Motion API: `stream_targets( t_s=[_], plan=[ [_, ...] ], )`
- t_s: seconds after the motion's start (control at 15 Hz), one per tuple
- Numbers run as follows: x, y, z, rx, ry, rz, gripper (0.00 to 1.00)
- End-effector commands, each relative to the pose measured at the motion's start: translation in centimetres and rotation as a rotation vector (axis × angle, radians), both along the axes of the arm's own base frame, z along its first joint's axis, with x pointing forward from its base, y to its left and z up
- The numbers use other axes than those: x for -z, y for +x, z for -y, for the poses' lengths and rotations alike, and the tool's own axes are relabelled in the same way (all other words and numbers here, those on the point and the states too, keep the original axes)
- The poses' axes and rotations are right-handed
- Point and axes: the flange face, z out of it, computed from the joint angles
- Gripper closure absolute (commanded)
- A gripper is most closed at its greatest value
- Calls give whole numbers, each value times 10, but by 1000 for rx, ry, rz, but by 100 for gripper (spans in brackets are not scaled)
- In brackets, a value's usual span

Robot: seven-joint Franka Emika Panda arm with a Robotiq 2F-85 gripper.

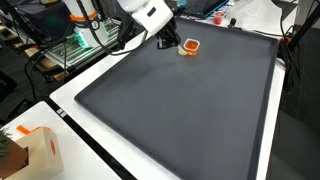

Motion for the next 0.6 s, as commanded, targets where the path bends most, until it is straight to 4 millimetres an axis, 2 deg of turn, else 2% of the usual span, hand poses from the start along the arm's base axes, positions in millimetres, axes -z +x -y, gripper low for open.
stream_targets(
  t_s=[0.0, 0.53],
  plan=[
    [14, 7, 4, 10, 67, -49, 97],
    [21, 12, 3, -11, 139, -117, 97]
  ],
)
